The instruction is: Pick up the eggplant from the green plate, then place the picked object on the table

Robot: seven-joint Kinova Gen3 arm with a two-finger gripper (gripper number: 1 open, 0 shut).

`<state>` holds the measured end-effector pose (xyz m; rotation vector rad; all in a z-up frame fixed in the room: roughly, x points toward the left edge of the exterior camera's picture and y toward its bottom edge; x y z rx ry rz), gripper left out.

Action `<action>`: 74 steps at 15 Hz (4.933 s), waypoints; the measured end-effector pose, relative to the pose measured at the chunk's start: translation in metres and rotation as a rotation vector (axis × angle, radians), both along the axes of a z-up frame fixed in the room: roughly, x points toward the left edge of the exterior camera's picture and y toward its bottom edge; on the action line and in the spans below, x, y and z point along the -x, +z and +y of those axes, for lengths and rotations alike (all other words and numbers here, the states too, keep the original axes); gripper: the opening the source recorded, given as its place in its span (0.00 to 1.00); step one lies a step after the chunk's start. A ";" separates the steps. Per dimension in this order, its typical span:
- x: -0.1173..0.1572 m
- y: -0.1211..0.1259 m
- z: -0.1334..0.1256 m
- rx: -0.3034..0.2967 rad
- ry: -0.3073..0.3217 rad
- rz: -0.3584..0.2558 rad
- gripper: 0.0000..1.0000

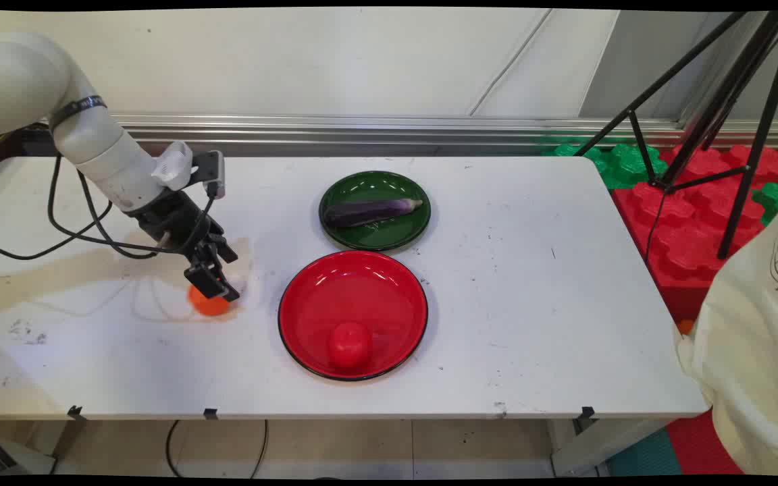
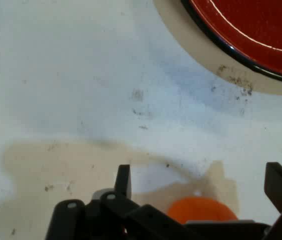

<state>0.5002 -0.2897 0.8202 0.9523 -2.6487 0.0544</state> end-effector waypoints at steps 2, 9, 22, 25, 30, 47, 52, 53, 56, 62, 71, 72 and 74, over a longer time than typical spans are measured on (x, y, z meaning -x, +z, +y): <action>-0.002 0.004 0.002 0.004 0.005 0.004 1.00; -0.010 0.043 0.005 0.063 0.031 0.051 1.00; 0.004 0.090 -0.042 0.215 0.059 0.150 1.00; 0.012 0.090 -0.065 0.244 0.054 0.163 1.00; 0.025 0.077 -0.095 0.257 0.051 0.172 1.00; 0.069 -0.015 -0.169 0.150 0.098 0.140 1.00; 0.073 -0.030 -0.180 0.136 0.106 0.126 1.00; 0.074 -0.031 -0.182 0.136 0.108 0.125 0.00; 0.075 -0.033 -0.186 0.138 0.108 0.128 0.00; 0.075 -0.037 -0.189 0.131 0.105 0.127 0.00; 0.071 -0.022 -0.186 0.147 0.105 0.133 0.00; 0.069 -0.017 -0.183 0.152 0.105 0.135 0.00; 0.066 -0.007 -0.176 0.162 0.104 0.138 0.00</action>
